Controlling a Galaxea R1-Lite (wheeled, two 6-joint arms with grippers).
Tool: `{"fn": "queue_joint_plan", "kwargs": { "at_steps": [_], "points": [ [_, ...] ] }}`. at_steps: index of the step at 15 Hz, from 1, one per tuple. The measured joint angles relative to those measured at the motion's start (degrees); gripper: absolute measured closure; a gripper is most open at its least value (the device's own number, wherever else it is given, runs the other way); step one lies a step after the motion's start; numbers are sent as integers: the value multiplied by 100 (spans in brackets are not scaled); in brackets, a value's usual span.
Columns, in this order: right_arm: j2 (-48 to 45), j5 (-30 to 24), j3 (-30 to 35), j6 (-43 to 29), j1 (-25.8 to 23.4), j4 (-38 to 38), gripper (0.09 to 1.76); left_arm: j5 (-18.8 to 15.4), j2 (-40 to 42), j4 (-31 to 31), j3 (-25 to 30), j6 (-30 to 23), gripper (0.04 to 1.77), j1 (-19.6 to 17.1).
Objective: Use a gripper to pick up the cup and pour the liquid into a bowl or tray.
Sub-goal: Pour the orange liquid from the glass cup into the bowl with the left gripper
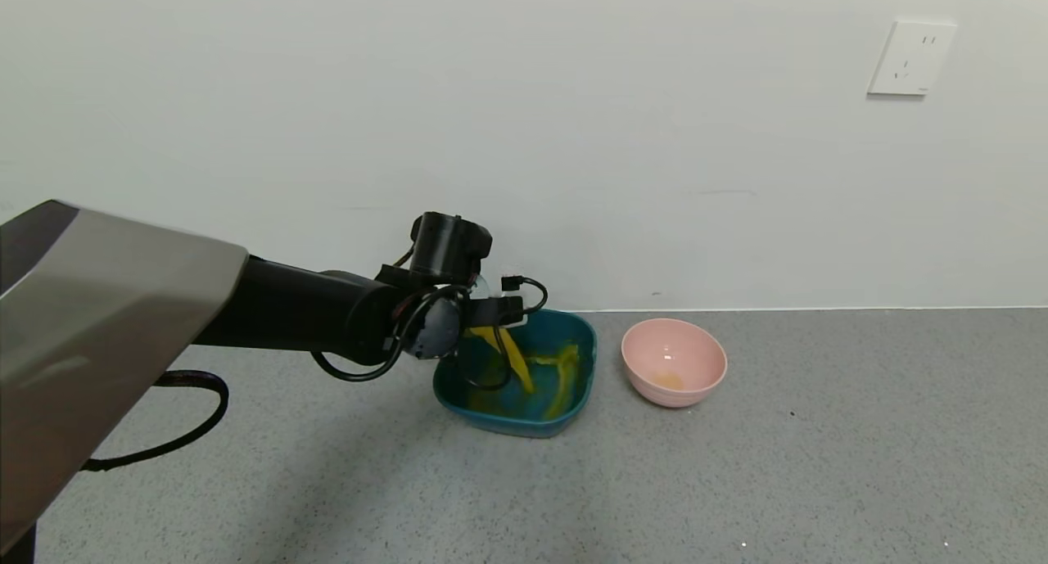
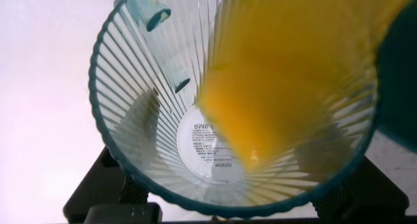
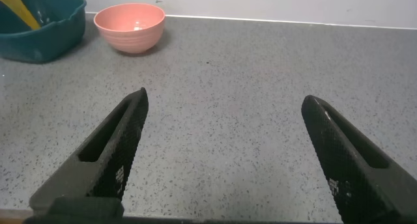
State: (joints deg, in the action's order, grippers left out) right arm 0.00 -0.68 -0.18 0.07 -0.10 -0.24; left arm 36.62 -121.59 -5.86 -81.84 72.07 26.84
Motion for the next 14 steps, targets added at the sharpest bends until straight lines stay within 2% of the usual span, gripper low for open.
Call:
{"fn": "queue_joint_plan", "kwargs": {
  "at_steps": [14],
  "points": [
    [0, 2, 0, 0, 0, -2, 14, 546, 89, -2, -61, 1534, 52, 13]
  ]
}}
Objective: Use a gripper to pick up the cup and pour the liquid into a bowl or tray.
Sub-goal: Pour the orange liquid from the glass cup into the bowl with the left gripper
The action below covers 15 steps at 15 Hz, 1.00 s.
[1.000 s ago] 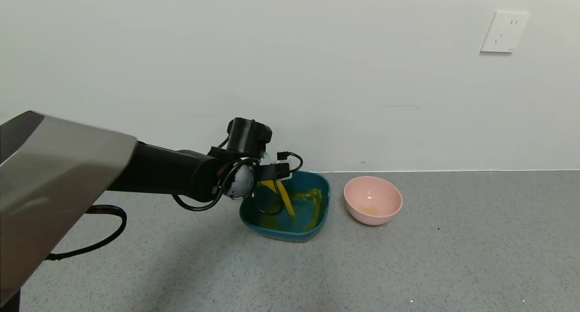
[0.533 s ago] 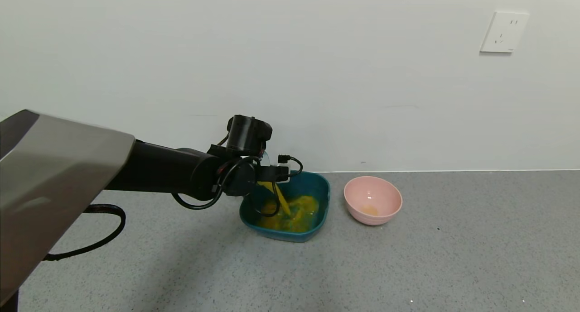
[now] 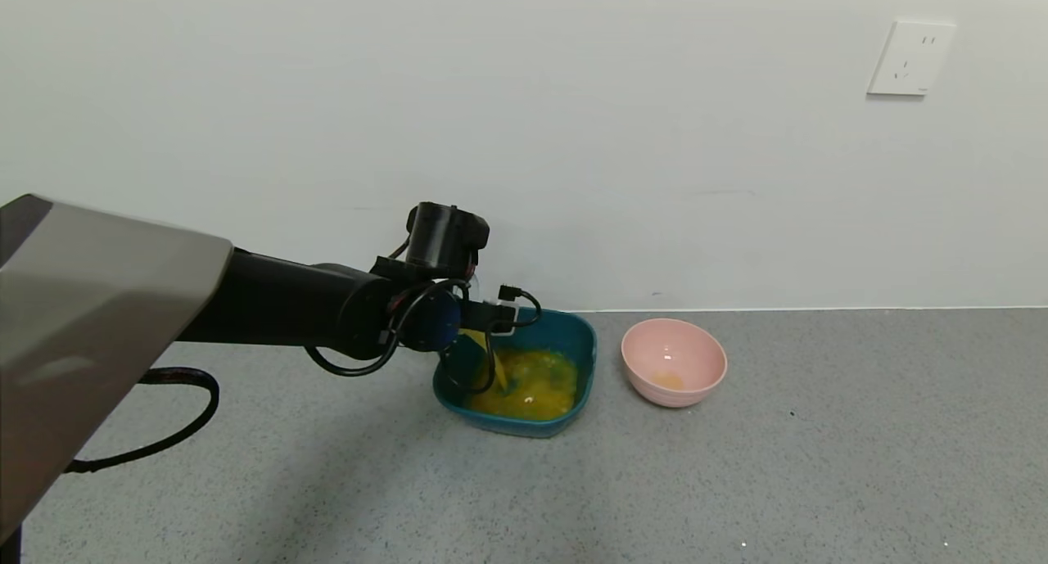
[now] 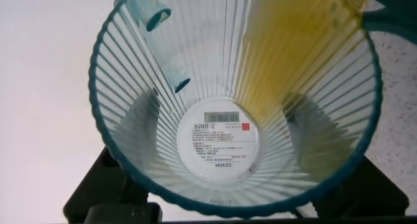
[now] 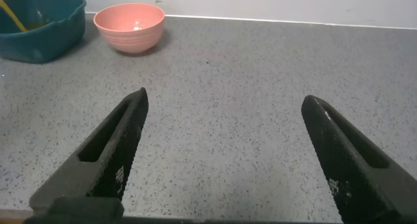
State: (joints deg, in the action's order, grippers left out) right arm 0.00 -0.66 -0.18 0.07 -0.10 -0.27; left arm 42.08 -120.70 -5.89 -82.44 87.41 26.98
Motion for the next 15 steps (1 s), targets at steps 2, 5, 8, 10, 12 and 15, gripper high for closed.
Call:
{"fn": "queue_joint_plan", "kwargs": {
  "at_steps": [2, 5, 8, 10, 12, 15],
  "points": [
    [0, 0, 0, 0, 0, 0, 14, 11, 37, 7, 23, 167, 52, 30],
    [0, -2, 2, 0, 0, 0, 14, 61, 111, 20, 80, 368, 52, 78],
    [0, 0, 2, 0, 0, 2, 14, 56, 185, 188, 85, 368, 52, 110],
    [0, -2, 2, 0, 0, 0, 14, 52, 247, 201, 96, 335, 52, 111],
    [0, -2, 0, 0, 0, 0, 14, 15, 328, 195, 144, 302, 52, 116],
    [0, -2, 0, 0, 0, 0, 14, -82, 491, 193, 306, -116, 52, 102]
  ]
}}
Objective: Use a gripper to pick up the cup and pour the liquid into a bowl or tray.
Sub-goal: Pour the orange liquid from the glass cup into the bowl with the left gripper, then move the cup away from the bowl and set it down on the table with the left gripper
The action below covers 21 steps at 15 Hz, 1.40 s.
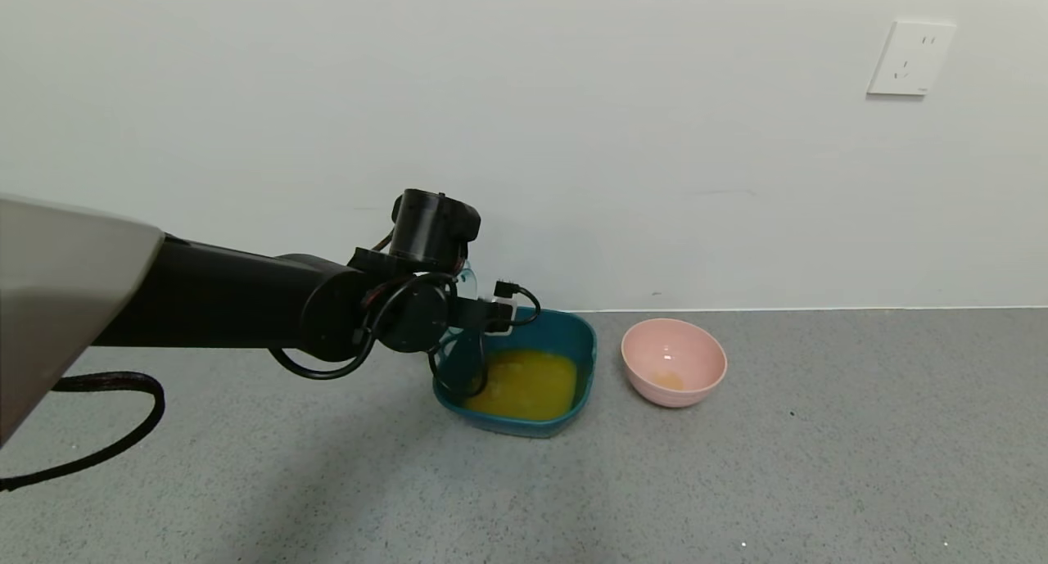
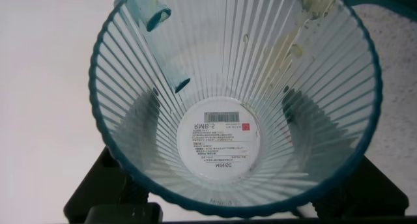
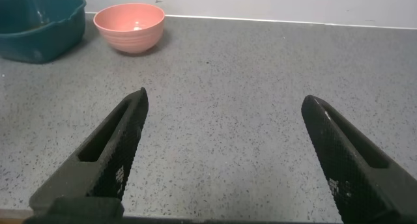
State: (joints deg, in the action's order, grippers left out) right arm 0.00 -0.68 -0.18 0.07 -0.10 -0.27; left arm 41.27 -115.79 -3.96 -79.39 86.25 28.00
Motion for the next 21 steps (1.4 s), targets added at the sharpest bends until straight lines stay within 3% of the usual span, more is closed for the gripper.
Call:
{"fn": "queue_joint_plan", "kwargs": {
  "at_steps": [3, 9, 15, 17, 21],
  "points": [
    [0, 2, 0, 0, 0, 0, 14, -144, 138, 2, 246, -990, 52, -11],
    [0, 2, 0, 0, 0, 0, 14, -908, 633, -2, 898, -2677, 52, -194],
    [0, 2, 0, 0, 0, 2, 14, -2002, 1364, -55, 1373, -4119, 52, -1114],
    [0, 2, 0, 0, 0, 2, 14, -2305, 1507, -74, 1409, -4819, 52, -1370],
    [0, 0, 0, 0, 0, 2, 14, -2421, 1666, -88, 1431, -6048, 52, -1558]
  ]
}}
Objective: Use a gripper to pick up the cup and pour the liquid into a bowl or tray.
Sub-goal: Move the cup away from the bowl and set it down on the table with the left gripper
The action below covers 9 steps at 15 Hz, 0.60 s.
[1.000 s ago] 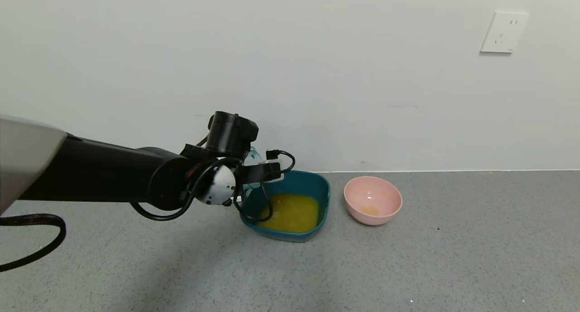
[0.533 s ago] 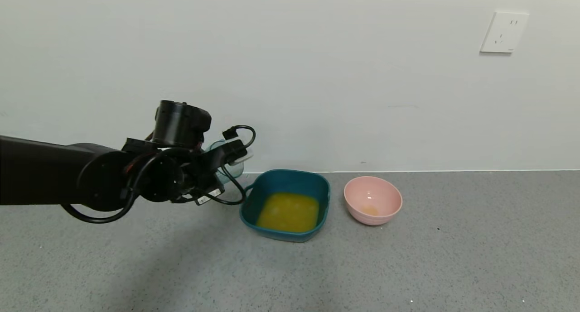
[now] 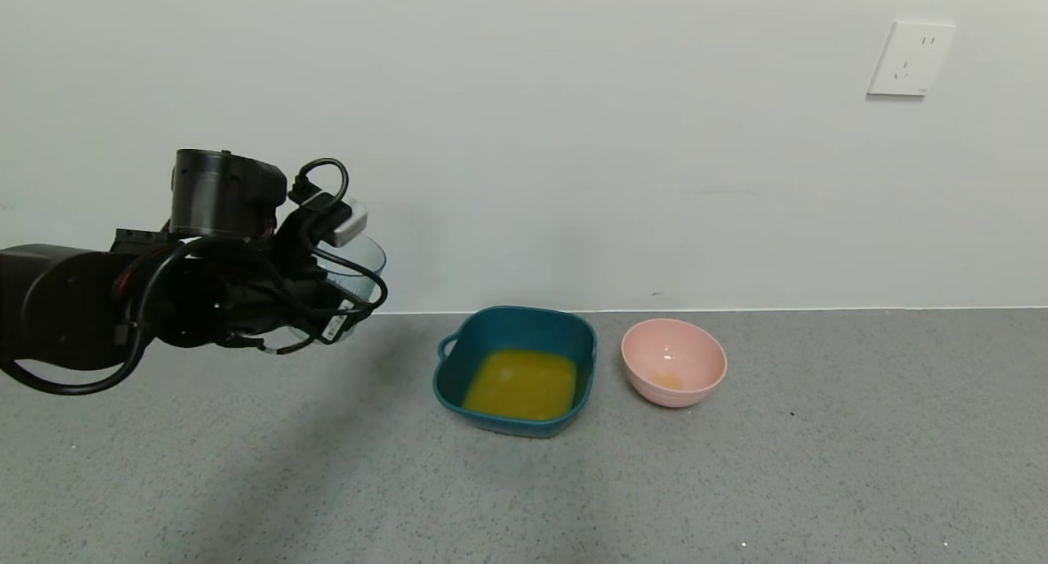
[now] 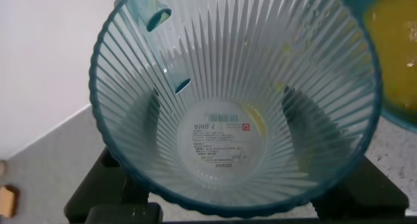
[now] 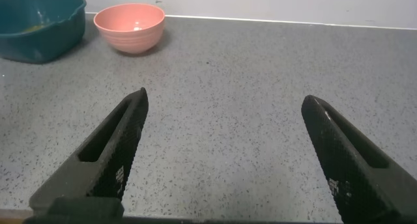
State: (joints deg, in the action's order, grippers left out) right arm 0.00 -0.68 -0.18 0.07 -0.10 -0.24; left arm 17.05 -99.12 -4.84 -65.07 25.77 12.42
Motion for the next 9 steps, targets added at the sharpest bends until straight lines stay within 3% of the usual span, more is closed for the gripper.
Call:
{"fn": "queue_joint_plan", "kwargs": {
  "at_steps": [4, 9],
  "points": [
    [0, 0, 0, -2, 0, -2, 14, -101, 6, -229, 68, -1226, 52, -110],
    [0, 0, 0, 0, 0, 0, 14, -317, -327, -1073, 419, -1775, 52, -311]
  ]
}}
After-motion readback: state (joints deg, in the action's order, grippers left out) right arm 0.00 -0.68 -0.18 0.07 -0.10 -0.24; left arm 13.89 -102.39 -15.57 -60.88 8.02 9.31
